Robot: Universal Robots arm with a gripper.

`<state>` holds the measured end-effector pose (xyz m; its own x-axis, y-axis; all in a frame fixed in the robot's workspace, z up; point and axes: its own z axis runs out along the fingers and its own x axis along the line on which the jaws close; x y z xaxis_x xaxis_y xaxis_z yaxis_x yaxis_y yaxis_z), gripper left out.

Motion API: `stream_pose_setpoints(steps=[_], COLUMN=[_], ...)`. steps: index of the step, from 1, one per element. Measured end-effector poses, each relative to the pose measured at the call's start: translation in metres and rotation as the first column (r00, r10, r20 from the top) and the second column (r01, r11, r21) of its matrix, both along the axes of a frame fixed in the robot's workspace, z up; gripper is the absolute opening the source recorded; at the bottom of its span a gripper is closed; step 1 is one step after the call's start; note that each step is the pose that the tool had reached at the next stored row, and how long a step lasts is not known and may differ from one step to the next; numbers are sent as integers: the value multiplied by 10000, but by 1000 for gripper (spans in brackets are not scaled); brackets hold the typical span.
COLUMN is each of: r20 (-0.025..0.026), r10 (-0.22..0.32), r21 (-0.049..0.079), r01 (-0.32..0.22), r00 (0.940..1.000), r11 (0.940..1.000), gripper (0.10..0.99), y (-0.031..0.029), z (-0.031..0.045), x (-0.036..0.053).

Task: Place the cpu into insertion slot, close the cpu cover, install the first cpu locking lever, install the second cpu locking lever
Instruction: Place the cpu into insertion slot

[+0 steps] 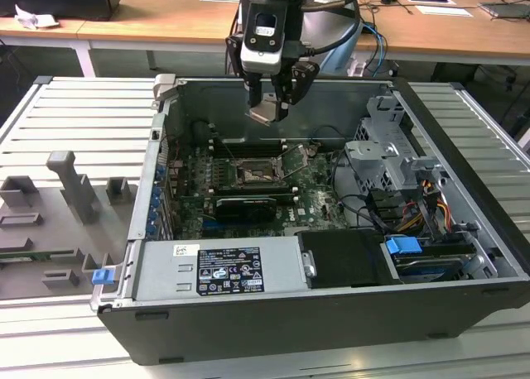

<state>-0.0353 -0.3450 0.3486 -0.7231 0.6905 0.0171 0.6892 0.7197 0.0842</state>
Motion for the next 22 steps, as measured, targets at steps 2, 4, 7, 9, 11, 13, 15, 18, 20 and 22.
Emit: stream_pose_setpoints(steps=[2, 4, 7, 9, 11, 13, 15, 18, 20, 22], r20=[-1, 0, 1, 1, 2, 3, 5, 6, 7, 8], r10=[0, -19, -114, -257, -506, -730, -973, -1500, -1829, -1899], r21=[-3, -4, -11, -26, -47, -72, -90, -105, -116, -115], r01=[0, 19, 114, 257, 506, 730, 973, 1500, 1829, 1899], r00=[10000, 10000, 9999, 9997, 9987, 9973, 9953, 9887, 9831, 9818], r11=[10000, 10000, 9999, 9997, 9987, 9973, 9952, 9886, 9831, 9817], gripper=[529, 529, 529, 529, 529, 529, 529, 529, 529, 529], y=[0, 0, 0, 0, 0, 0, 0, 0, 0, 0], z=[-4, -6, -8, -10, -14, -17, -20, -26, -33, -45], x=[0, 0, 0, 0, 0, 0, 0, 0, 0, 0])
